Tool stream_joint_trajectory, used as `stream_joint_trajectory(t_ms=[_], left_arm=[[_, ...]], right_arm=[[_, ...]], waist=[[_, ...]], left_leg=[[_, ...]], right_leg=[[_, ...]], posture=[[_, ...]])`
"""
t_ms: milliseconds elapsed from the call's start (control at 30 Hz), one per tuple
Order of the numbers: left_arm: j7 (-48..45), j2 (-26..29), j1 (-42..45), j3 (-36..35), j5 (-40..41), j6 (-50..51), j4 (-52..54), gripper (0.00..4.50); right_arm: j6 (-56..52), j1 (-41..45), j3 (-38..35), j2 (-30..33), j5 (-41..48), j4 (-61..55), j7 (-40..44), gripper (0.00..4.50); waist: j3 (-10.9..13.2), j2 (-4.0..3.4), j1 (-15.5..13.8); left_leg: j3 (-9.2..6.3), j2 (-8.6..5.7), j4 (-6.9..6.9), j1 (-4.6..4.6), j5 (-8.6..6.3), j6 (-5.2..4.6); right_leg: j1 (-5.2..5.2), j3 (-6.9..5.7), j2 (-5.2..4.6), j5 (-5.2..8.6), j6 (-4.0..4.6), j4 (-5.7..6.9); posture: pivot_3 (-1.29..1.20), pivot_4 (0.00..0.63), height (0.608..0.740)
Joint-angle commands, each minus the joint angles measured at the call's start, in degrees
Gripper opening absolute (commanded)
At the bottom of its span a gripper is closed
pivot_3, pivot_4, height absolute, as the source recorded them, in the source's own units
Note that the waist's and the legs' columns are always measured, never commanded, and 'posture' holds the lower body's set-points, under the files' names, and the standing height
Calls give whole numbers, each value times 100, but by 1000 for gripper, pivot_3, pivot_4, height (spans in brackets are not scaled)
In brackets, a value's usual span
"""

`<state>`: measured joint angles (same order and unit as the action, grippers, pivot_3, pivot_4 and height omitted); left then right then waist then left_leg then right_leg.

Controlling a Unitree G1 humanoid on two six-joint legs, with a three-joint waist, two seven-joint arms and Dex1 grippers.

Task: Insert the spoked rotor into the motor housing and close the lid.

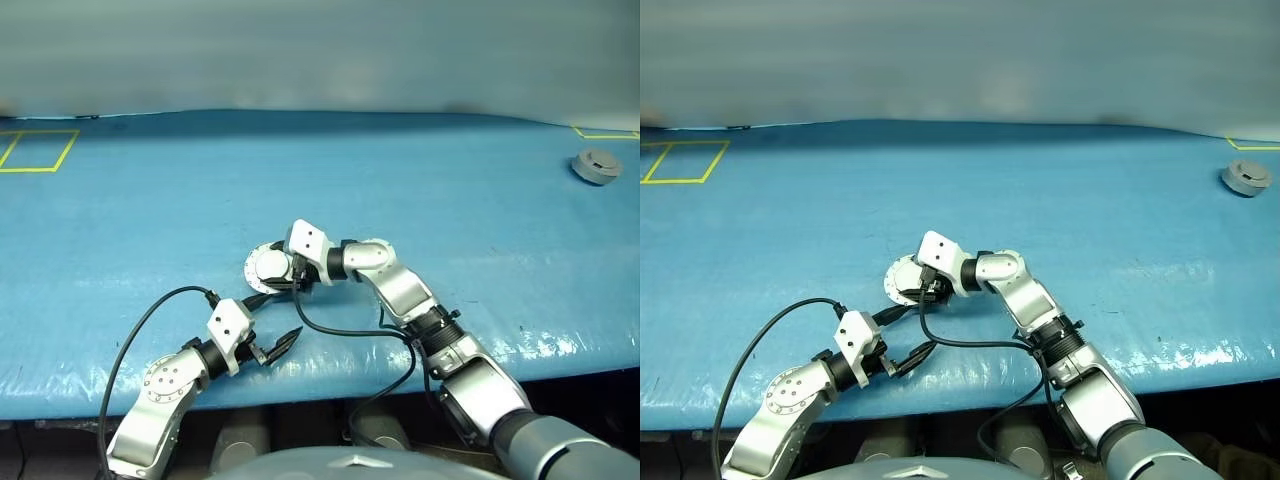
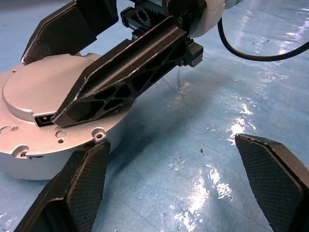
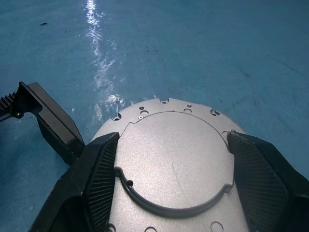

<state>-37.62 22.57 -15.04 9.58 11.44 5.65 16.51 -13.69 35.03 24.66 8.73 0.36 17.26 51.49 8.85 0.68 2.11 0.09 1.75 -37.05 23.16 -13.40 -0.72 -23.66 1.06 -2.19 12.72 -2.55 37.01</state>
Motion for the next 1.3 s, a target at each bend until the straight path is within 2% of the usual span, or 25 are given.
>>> stream_joint_trajectory(t_ms=[33,200,633,900,1300], left_arm=[[9,-33,-12,-10,65,-113,187,4500],[3,-15,-19,-13,67,-103,200,4500],[-27,-11,39,-15,100,-72,183,4500],[10,-23,18,-24,100,-53,204,4500],[23,-41,6,-15,110,-76,187,4500]], right_arm=[[-6,65,-108,-108,120,-147,-8,3246],[-244,-164,-131,-121,135,-365,-158,3246],[-562,-422,-189,-444,66,-606,-936,3246],[-544,-359,-174,-497,-6,-505,-1087,3246],[-1085,-308,-149,-551,-34,-689,-1292,3246]], waist=[[0,0,-1],[0,0,-4],[0,0,-3],[0,0,-4],[-1,0,-5]], left_leg=[[0,0,0,0,0,0],[0,-2,0,0,0,0],[0,-2,-2,0,0,0],[0,-2,-3,0,0,1],[0,-2,-6,0,1,1]], right_leg=[[0,0,0,0,0,0],[0,1,-2,-14,23,-1],[1,1,-1,-11,16,1],[1,1,-1,-10,14,1],[3,1,-1,-9,11,3]], posture=[[0,150,740],[0,150,740],[0,150,740],[0,150,740],[0,150,740]])
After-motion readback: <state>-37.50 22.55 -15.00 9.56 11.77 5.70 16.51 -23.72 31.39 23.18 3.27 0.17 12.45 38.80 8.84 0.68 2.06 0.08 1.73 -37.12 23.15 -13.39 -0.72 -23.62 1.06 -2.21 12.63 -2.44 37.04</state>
